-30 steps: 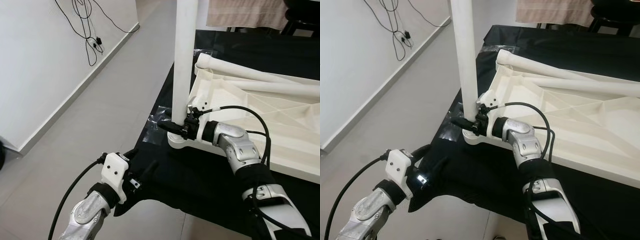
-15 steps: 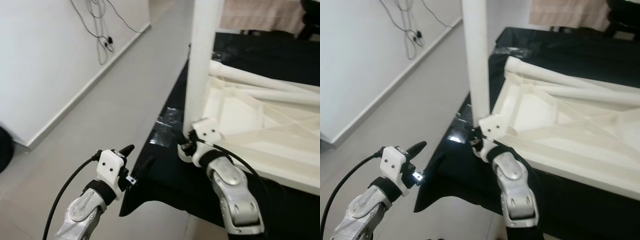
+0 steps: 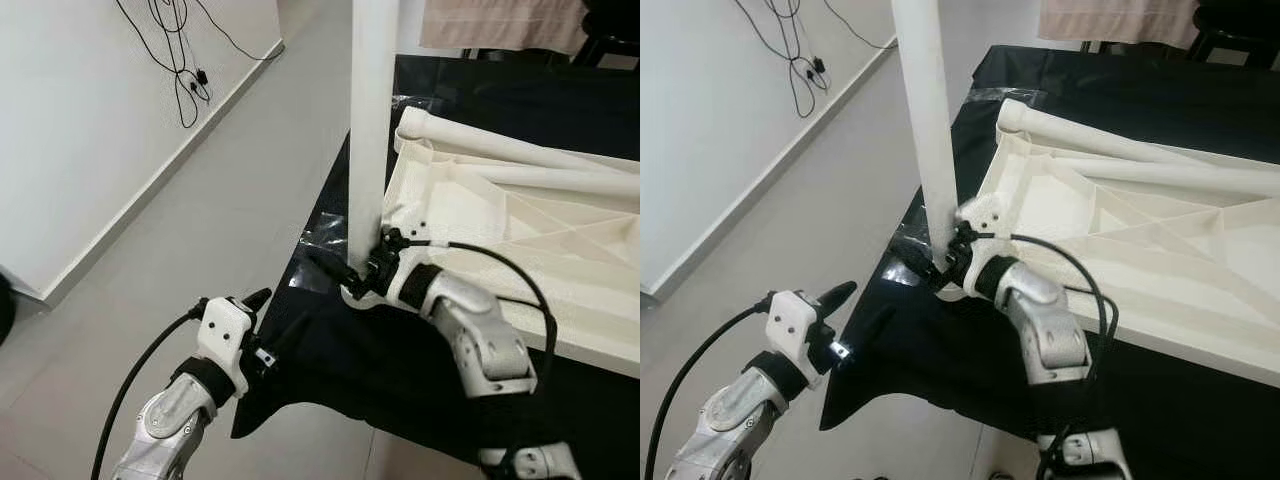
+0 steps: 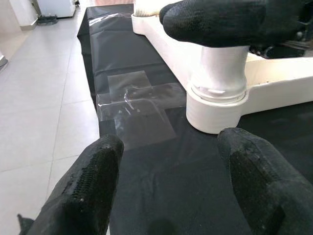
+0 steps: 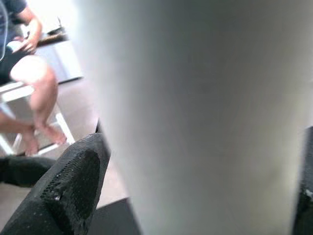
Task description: Building children table
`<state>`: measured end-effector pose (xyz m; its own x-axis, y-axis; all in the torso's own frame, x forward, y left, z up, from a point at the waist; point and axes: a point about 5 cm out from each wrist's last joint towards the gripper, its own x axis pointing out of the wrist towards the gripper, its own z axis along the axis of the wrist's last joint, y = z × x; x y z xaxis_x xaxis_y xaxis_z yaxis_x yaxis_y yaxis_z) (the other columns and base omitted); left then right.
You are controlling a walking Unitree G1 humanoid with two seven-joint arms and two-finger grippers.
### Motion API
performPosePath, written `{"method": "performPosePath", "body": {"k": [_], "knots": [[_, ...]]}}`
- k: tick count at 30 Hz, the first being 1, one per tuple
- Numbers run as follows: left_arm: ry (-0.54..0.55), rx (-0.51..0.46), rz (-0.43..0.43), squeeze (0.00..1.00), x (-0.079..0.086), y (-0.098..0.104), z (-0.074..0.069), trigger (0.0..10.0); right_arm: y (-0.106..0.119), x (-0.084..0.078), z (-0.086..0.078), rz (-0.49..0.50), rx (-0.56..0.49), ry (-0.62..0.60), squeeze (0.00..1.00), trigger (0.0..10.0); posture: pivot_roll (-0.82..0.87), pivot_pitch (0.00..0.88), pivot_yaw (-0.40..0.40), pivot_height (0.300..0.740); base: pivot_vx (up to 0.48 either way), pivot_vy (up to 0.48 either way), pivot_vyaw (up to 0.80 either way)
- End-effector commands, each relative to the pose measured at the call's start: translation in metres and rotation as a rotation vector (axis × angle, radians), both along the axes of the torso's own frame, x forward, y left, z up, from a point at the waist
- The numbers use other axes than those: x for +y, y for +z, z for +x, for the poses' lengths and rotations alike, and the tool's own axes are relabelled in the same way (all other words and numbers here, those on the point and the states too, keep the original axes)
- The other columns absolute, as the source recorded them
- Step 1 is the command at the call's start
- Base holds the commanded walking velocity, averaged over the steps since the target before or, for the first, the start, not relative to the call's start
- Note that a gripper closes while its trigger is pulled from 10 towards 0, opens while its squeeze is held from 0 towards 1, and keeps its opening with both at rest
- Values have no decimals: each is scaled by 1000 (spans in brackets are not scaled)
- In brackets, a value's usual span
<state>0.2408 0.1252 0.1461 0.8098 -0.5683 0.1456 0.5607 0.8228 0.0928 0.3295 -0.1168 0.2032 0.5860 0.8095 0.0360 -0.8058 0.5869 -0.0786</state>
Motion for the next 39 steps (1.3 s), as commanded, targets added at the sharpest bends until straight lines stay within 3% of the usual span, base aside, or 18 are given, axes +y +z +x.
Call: {"method": "performPosePath", "body": {"k": [1,7,8,13,22,23,24,25,26,27,28,29,31,33,35,36,39], "knots": [[0,22,13,0,0,-7,-3,10000,0,3,2,-11,-4,85,0,10000,24,186,43,740,0,0,0],[-1,22,11,0,-2,-7,-5,10000,1,1,19,-36,28,158,0,10000,44,183,33,740,0,0,0],[0,22,11,0,-3,-8,-6,10000,2,0,26,-35,35,186,0,0,50,182,28,740,0,0,0],[1,23,11,0,-4,-8,-8,10000,2,-2,28,-34,46,201,0,0,46,181,25,740,0,0,0],[-3,23,5,0,-7,-8,-9,10000,-9,-22,20,-22,71,176,0,0,34,186,22,740,0,0,0],[-4,23,5,0,-7,-8,-9,10000,-12,-28,14,-32,61,118,0,0,30,189,19,740,0,0,0],[-4,23,5,0,-6,-8,-10,10000,-21,-30,9,-13,88,-23,0,0,28,192,9,740,0,0,0],[-4,23,5,0,-6,-8,-10,10000,-21,-30,9,-13,88,-23,0,0,28,192,9,740,0,0,0],[-4,22,6,0,-4,-7,-10,10000,-41,-29,1,-32,119,-367,0,0,17,193,11,740,0,0,0],[-4,22,7,0,-3,-7,-9,10000,-59,-19,-18,-55,165,-526,0,0,24,209,36,740,0,0,0],[-4,22,7,0,-3,-7,-9,10000,-59,-19,-18,-55,165,-526,0,0,24,209,36,740,0,0,0],[-4,22,8,0,-2,-7,-8,10000,-68,-12,-32,-67,194,-614,0,0,24,209,36,740,0,0,0],[-3,22,13,0,-1,-7,-7,10000,-64,-3,-34,-100,152,-609,0,0,8,191,53,740,0,0,0],[-20,25,17,0,-1,-8,-4,10000,-58,13,-26,-137,104,-504,0,0,17,189,40,740,0,0,0],[-24,25,19,0,-1,-8,-4,10000,-56,17,-21,-129,103,-485,0,0,21,187,37,740,0,0,0],[-21,23,19,0,-1,-8,-3,10000,-54,21,-18,-125,109,-478,0,10000,20,184,37,740,0,0,0],[-11,19,21,0,-1,-8,-3,10000,-51,25,-16,-106,111,-460,0,10000,20,183,37,740,0,0,0]]}}
